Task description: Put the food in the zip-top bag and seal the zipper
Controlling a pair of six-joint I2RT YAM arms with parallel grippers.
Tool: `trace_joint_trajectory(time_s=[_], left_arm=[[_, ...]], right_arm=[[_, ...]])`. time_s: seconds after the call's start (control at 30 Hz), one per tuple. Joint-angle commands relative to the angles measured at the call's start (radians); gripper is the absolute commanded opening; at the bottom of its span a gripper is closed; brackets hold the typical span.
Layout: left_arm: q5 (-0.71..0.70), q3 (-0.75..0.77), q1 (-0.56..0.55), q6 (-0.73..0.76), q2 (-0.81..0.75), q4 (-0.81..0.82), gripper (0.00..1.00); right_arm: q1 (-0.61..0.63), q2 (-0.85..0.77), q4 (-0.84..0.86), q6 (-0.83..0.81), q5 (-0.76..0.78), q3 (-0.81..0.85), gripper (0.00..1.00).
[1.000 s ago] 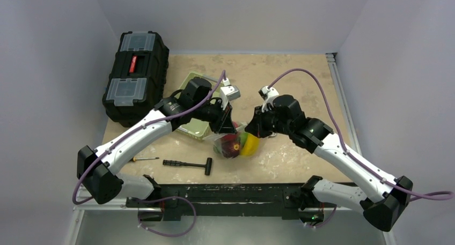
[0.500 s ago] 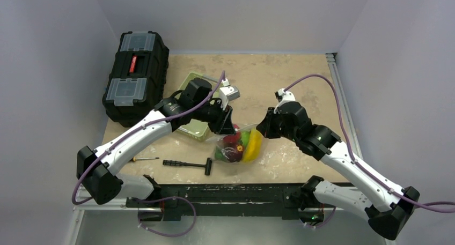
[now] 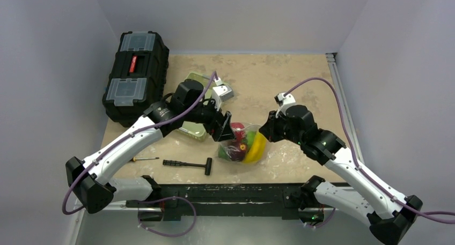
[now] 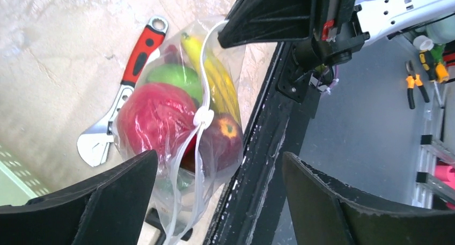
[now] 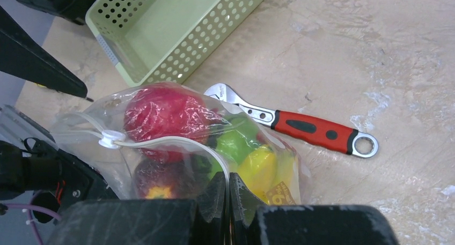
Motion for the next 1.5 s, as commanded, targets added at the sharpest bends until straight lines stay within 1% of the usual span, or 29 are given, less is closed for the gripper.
trace_joint_trajectory(time_s=[0.0,0.1,0.2,0.23,0.37,0.5,0.6,0.67,0.7,0.8,0.87,0.97,1.07,1.17,1.23,1.27,1.3,1.33,1.47], left_arm=[[-0.046,0.065,-0.057,0.078,0.01,0.067,0.86],[-0.134,0.072,-0.121,0.144,0.024,0.061,0.85],[-0.19,0.084,-0.142,0.165,0.044,0.054,0.79],[-0.216,0.086,-0.149,0.205,0.05,0.051,0.78],[-0.3,0.094,-0.176,0.284,0.074,0.047,0.76],[-0.324,0.115,-0.178,0.326,0.108,0.034,0.75],[-0.313,0.135,-0.177,0.344,0.134,0.015,0.74],[-0.292,0.154,-0.177,0.355,0.15,-0.01,0.65],[-0.283,0.159,-0.178,0.357,0.155,-0.021,0.58],[-0.276,0.151,-0.177,0.366,0.154,-0.04,0.42],[-0.274,0.139,-0.177,0.37,0.139,-0.042,0.37],[-0.26,0.127,-0.178,0.373,0.126,-0.036,0.34],[-0.251,0.134,-0.179,0.374,0.128,-0.046,0.28],[-0.251,0.145,-0.178,0.378,0.134,-0.068,0.18],[-0.258,0.153,-0.178,0.378,0.135,-0.084,0.04],[-0.256,0.157,-0.177,0.374,0.136,-0.089,0.0],[-0.249,0.163,-0.177,0.368,0.134,-0.092,0.0],[-0.233,0.166,-0.177,0.364,0.131,-0.093,0.0],[-0.126,0.167,-0.177,0.343,0.108,-0.056,0.0]], right_arm=[[-0.001,0.009,0.032,-0.042,-0.039,0.032,0.0],[-0.001,0.01,0.036,-0.042,-0.056,0.034,0.0],[-0.001,0.01,0.036,-0.05,-0.064,0.037,0.0],[-0.002,0.009,0.035,-0.051,-0.066,0.037,0.0],[-0.001,0.01,0.033,-0.06,-0.078,0.039,0.0],[-0.001,0.01,0.03,-0.063,-0.083,0.041,0.0],[-0.001,0.005,0.027,-0.063,-0.078,0.045,0.0],[-0.002,0.002,0.023,-0.065,-0.072,0.046,0.0],[-0.001,-0.001,0.02,-0.065,-0.066,0.048,0.0],[-0.002,-0.014,0.011,-0.065,-0.05,0.05,0.0],[-0.002,-0.024,0.01,-0.065,-0.047,0.049,0.0],[-0.002,-0.031,0.009,-0.065,-0.052,0.047,0.0],[-0.002,-0.034,0.004,-0.068,-0.054,0.046,0.0],[-0.002,-0.039,0.001,-0.076,-0.05,0.05,0.0],[-0.001,-0.043,0.002,-0.089,-0.055,0.05,0.0],[-0.002,-0.043,0.004,-0.111,-0.076,0.053,0.0],[-0.001,-0.038,0.006,-0.134,-0.105,0.058,0.04],[-0.002,-0.031,0.01,-0.157,-0.138,0.062,0.11],[-0.001,0.013,0.046,-0.246,-0.287,0.082,0.34]])
